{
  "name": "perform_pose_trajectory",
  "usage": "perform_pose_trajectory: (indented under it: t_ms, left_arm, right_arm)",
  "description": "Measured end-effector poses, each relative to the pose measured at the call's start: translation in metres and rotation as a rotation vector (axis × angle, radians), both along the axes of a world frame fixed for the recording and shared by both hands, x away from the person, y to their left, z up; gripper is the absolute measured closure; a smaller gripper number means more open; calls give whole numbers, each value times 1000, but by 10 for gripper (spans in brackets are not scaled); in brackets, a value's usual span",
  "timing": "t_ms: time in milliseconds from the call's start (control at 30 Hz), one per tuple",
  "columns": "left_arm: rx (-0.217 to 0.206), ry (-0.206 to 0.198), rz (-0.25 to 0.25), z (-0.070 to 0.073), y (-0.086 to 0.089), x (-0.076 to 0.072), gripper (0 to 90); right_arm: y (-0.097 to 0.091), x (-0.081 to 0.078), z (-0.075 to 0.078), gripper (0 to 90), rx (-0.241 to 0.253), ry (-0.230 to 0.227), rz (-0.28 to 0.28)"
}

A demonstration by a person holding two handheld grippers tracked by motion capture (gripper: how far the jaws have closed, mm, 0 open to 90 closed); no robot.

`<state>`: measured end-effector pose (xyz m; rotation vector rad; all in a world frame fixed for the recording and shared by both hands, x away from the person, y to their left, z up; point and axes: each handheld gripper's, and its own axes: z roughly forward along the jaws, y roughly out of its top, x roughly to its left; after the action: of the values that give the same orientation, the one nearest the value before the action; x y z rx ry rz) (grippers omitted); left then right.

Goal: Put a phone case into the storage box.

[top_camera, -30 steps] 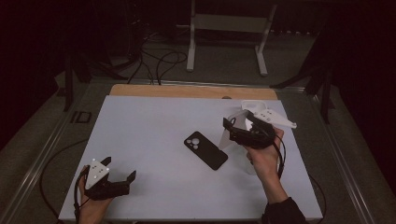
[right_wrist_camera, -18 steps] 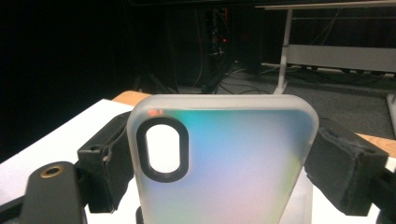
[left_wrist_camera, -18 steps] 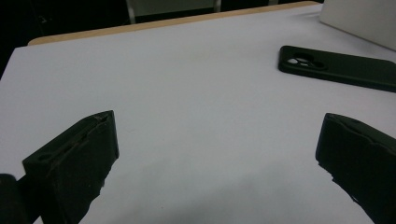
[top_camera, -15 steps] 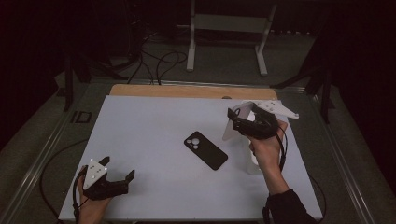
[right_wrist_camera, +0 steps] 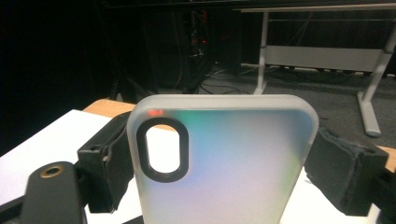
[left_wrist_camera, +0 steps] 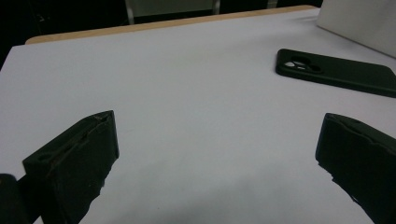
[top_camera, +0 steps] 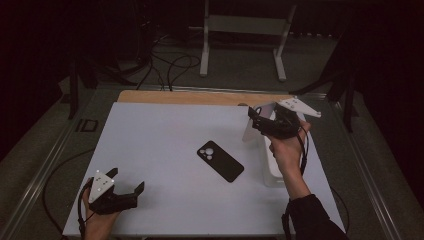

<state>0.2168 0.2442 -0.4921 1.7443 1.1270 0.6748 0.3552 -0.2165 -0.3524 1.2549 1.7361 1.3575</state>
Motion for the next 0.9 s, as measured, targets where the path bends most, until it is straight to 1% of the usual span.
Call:
perform_pose_trajectory:
  t_ms: [233,300,433,667,800,900]
  left_arm:
    - [-2,2,-1,0,0,0,0]
    - [-1,1,-2,0,0,0,0]
    - [-2,1,0,0,0,0,0]
    - [-3,0,2,0,0,0,0]
    - [-8,-4,8,0,1,-1,0]
    - [-11,-4,11,0,2,-1,0]
  right_arm:
    - [-5,8,1,165,-7,-6,-25]
    - [-8,12,1,166,-11,-6,-40]
    - [-12,19,1,166,-1,4,-61]
    - [-18,31,2,166,-23,1,-102]
    - [-21,38,2,166,-43,4,-125]
    - [-24,42,1,166,-48,10,-140]
